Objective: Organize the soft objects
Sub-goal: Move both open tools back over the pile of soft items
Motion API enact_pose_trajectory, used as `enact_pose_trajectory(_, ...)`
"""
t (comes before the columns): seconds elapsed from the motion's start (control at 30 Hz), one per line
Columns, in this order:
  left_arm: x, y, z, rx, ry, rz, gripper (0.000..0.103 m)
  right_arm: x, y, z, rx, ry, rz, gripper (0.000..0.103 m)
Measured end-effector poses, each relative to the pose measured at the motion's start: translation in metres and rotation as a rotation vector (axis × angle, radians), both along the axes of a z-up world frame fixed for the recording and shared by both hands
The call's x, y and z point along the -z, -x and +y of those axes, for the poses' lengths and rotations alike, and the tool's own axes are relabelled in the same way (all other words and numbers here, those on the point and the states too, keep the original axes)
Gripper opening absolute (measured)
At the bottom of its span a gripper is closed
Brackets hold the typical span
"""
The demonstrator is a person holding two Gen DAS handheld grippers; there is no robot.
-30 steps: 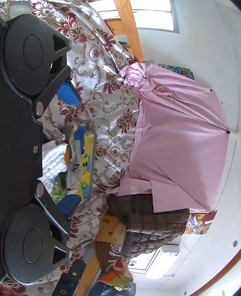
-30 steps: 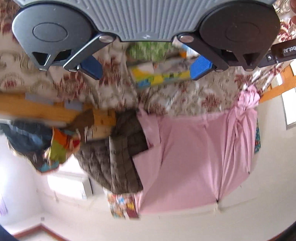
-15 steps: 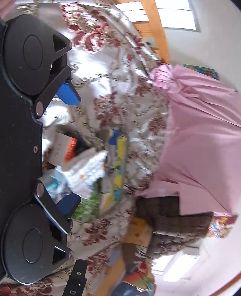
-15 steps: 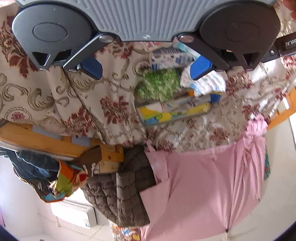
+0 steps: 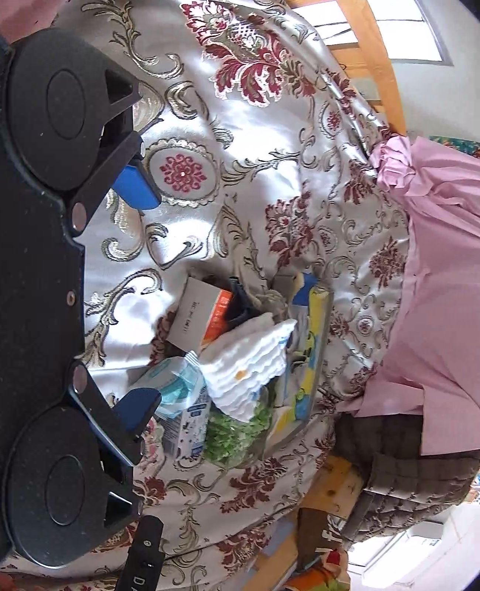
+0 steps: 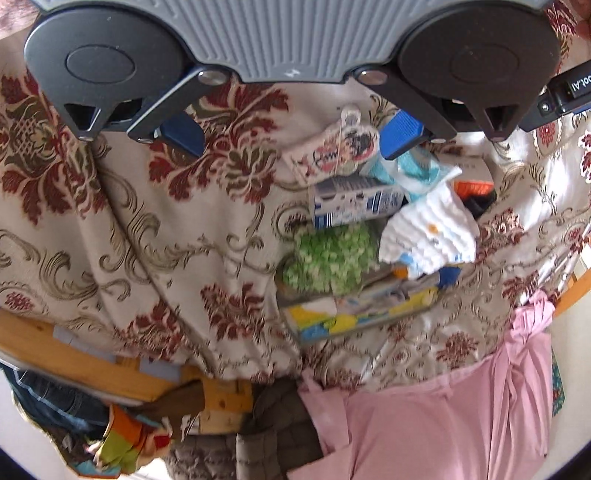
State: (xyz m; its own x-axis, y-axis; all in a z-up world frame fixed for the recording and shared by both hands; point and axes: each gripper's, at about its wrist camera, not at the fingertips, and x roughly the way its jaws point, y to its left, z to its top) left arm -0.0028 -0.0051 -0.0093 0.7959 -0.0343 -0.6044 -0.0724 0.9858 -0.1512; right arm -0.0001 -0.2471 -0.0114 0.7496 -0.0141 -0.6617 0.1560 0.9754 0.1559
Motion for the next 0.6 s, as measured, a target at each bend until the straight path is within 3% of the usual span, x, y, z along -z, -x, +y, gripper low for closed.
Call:
enact_pose_trajectory(0.2,0.005,-0.006,-0.001,0.014,0.0,0.056,0.102,0.009,-0.012,0.0,-0.03,-0.045,0.081,0.103)
enact_pose_trajectory(0.4,0.008,-0.012,-0.002,0.016,-0.007,0.076,0.102,0.026,-0.037,-0.007,-0.058,-0.131,0.229,0.103)
enact_pose_trajectory(0.6,0.009,-0.031,-0.006,0.075,-0.029,0.088,0.102,0.029,-0.055,-0.007,-0.081,-0.081,0.235,0.103)
